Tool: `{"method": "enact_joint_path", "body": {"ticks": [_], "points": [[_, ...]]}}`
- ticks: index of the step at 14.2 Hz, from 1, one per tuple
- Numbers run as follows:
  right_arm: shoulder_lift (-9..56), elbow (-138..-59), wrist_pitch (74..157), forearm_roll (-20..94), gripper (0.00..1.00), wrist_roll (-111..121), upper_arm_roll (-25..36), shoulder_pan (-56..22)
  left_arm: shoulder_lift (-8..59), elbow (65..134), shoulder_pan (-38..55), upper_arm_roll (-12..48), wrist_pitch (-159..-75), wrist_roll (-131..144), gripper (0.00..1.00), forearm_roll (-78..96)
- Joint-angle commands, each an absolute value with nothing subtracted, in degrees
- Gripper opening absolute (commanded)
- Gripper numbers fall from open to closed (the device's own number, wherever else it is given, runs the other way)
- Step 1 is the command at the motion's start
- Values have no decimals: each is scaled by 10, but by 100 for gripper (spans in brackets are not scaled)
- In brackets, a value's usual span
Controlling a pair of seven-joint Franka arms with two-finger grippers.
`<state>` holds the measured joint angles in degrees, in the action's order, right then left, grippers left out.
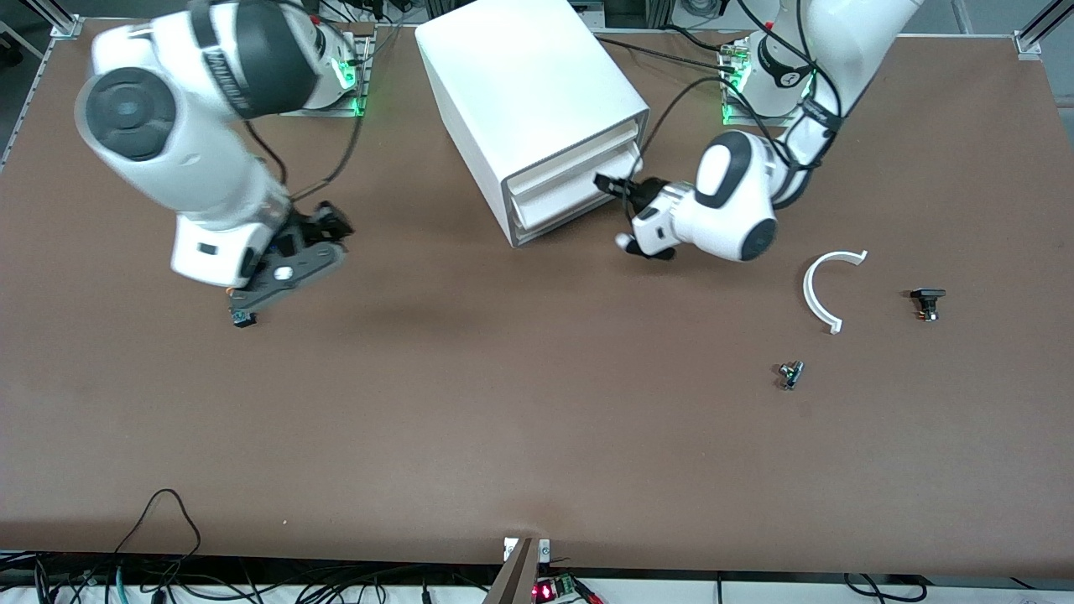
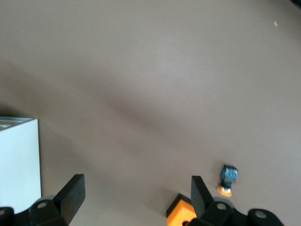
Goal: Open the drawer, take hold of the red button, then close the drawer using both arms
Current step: 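Pull the drawer open with the left gripper while the right gripper approaches, then grasp the red button in the drawer while the left gripper withdraws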
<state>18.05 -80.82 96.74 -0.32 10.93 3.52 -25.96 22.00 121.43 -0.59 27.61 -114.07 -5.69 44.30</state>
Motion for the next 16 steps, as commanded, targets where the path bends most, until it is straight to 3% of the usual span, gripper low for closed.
{"method": "enact_joint_path", "body": {"ticks": [1,4,5,6,11,16], "points": [[213,-767,983,0,100,127,12,-278,219,1224,-6,248,-1254,-54,0,428],[238,-748,1012,-1,100,129,-48,-278,218,1209,-13,242,-1302,-53,0,428],[254,-730,1016,0,100,133,-69,-278,218,1202,-15,238,-1303,-53,41,428],[269,-709,1014,-1,100,136,-93,-279,215,1201,-18,238,-1305,-53,97,429],[311,-666,1017,0,100,235,-145,-301,162,1187,-61,222,-1303,-53,100,426],[349,-665,1082,-1,100,337,-179,-322,78,1155,-119,175,-1282,-51,100,397]]}}
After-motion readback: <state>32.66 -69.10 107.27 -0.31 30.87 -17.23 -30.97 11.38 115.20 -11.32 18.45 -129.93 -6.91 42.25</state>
